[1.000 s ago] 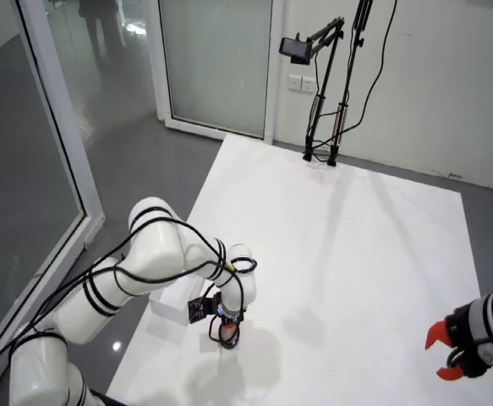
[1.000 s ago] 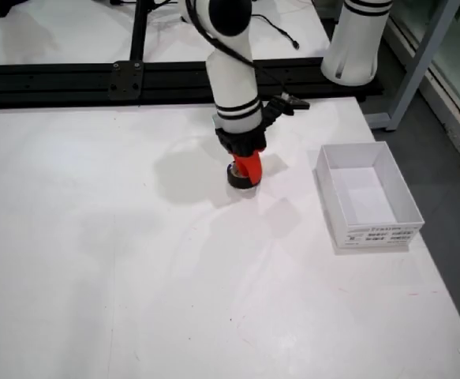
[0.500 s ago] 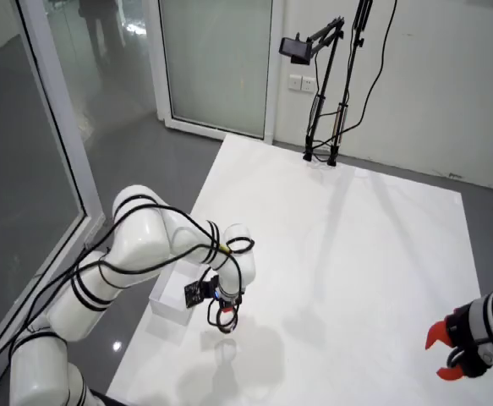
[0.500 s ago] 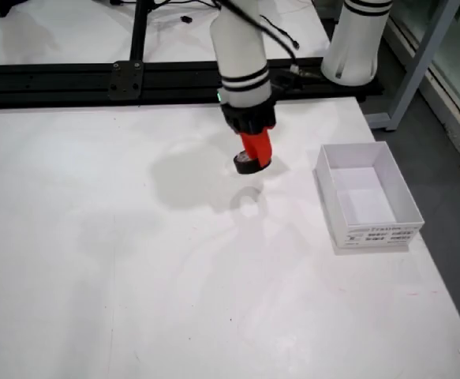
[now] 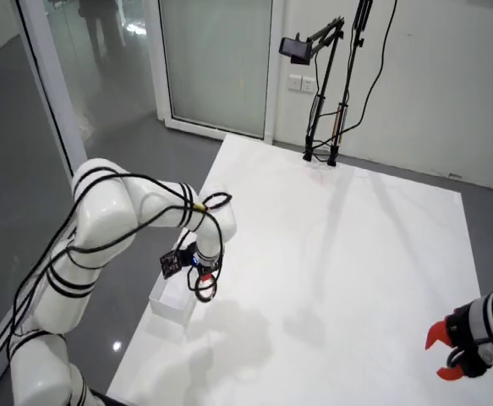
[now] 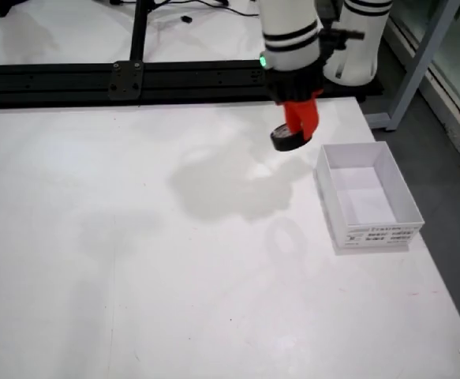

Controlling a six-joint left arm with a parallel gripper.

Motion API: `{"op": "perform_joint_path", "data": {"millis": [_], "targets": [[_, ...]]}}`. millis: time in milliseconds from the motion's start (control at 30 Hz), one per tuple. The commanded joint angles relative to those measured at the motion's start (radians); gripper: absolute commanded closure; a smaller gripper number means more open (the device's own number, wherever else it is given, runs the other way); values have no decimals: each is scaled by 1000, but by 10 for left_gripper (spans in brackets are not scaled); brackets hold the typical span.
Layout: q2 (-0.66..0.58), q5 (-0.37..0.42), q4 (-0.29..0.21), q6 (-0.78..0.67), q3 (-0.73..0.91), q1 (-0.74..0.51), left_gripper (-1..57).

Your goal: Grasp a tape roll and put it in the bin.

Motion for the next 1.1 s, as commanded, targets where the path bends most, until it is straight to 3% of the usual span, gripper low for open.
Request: {"op": "perform_joint_path", "data": {"millis": [33, 367, 1100], "targets": [[-124, 82, 0, 43, 42, 178, 572], [-102, 62, 9, 115, 48, 287, 572], [120, -137, 4, 152, 53, 359, 573]]}}
